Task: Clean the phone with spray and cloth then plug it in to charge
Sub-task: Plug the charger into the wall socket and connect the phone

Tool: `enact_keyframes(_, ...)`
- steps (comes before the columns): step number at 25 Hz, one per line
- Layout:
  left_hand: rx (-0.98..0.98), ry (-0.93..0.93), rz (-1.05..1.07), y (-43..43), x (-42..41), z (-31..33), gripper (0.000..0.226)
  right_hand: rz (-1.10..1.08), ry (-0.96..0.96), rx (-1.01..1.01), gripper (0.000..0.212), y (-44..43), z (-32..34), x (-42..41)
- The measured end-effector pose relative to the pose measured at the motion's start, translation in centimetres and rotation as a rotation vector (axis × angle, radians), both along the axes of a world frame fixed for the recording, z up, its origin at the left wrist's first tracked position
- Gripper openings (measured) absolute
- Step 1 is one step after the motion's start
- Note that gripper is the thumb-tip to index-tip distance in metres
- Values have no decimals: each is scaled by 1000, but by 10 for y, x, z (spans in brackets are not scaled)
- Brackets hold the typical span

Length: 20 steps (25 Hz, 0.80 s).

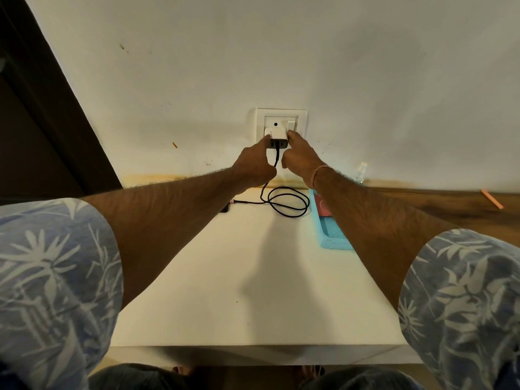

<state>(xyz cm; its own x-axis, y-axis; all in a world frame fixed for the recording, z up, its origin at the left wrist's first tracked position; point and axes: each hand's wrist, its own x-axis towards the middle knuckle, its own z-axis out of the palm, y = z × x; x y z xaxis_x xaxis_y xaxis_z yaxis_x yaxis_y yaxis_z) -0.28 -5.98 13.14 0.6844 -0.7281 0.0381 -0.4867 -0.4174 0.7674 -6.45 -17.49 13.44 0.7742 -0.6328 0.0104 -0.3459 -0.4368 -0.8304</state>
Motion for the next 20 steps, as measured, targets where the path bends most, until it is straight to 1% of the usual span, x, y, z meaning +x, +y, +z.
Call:
enact_keyframes(5, 33, 15, 7, 6, -2, 3, 90, 1, 4, 21, 70, 5, 4, -7)
enact_keyframes(10, 72, 0, 11, 11, -5, 4, 91, -2, 0, 11, 68, 11, 7, -12)
enact_keyframes(20, 76, 44, 6, 16, -18, 10, 88, -15, 20, 7, 70, 10, 4, -15)
